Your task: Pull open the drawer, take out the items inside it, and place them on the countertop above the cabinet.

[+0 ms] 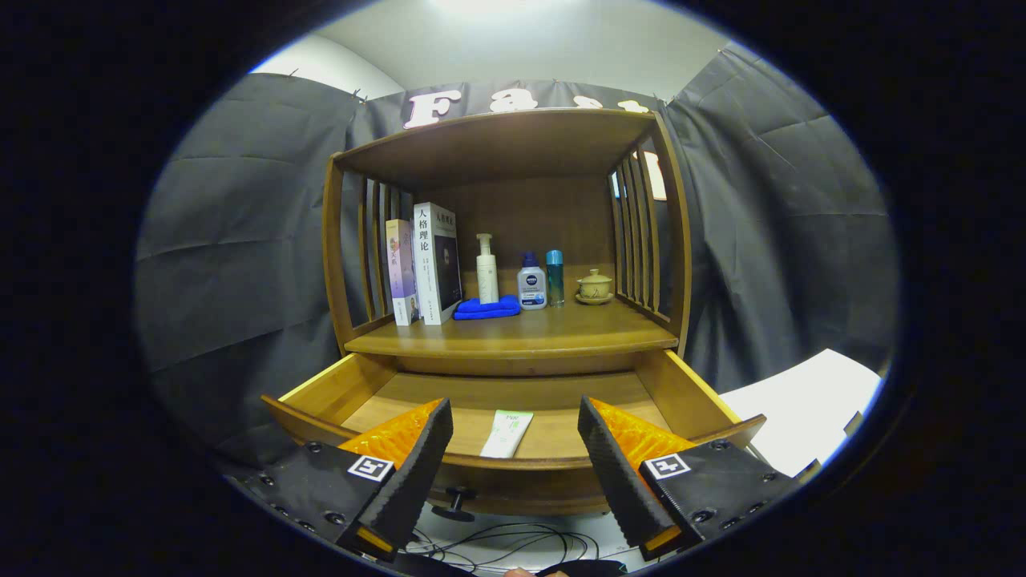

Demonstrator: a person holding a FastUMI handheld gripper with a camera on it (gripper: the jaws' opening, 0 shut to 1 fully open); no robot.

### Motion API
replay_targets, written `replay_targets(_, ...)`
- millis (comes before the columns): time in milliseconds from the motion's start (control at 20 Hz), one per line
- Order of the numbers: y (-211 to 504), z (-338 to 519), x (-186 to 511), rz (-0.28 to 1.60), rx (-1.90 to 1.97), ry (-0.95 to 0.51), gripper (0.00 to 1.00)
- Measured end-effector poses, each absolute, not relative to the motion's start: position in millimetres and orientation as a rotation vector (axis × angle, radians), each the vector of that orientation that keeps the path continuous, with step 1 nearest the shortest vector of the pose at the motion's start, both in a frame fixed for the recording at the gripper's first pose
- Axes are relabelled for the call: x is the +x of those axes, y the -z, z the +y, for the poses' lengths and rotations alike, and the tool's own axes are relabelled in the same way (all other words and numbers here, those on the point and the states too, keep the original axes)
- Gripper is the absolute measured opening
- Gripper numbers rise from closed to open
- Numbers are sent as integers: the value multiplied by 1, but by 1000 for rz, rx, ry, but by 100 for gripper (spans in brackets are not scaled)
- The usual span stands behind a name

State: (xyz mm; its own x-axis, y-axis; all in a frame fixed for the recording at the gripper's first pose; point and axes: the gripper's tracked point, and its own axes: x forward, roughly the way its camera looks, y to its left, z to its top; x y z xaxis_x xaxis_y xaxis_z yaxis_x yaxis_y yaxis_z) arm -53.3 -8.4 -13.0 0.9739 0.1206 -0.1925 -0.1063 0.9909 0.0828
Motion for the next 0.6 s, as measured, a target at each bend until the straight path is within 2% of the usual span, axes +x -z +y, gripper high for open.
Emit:
replay_targets(400, -15, -8, -4, 307, 47, -162, 98)
replay_targets(600, 0, -15, 29, 445, -5, -154, 98)
